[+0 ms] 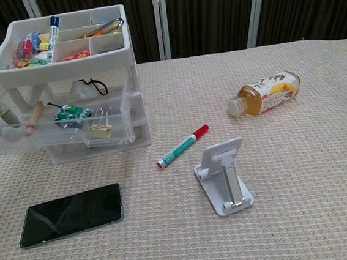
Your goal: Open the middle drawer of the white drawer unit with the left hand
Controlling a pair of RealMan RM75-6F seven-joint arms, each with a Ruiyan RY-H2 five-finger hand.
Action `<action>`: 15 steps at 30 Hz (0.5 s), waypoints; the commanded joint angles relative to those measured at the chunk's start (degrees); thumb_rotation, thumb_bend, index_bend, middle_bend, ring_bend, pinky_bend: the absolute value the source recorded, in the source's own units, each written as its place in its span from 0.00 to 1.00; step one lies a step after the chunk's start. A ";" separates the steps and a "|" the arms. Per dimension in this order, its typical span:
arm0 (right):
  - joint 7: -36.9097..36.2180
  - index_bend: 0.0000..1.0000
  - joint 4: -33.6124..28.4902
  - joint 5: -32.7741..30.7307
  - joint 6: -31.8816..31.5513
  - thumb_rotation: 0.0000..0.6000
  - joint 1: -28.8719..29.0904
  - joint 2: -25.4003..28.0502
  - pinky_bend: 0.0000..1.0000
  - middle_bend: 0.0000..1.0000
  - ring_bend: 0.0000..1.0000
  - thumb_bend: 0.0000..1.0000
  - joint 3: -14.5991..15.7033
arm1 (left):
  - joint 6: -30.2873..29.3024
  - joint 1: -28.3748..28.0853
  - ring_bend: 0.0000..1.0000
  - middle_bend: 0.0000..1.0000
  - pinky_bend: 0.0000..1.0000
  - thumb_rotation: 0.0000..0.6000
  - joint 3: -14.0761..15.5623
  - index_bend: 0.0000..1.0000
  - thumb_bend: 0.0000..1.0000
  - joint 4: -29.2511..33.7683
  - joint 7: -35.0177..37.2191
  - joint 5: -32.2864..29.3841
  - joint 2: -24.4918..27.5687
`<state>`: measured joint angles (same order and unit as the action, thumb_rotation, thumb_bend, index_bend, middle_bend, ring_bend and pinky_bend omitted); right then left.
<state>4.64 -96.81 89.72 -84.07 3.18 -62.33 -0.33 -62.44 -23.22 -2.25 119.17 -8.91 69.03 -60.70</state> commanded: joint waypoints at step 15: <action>-0.11 0.00 -0.13 0.19 -0.14 1.00 -0.10 0.09 0.00 0.00 0.00 0.00 0.12 | -0.65 1.06 0.88 0.85 0.66 1.00 1.90 0.33 0.51 2.98 1.46 5.44 2.63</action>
<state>4.53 -96.93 89.91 -84.20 3.09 -62.24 -0.21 -63.02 -22.20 -0.33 122.13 -7.53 74.39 -58.08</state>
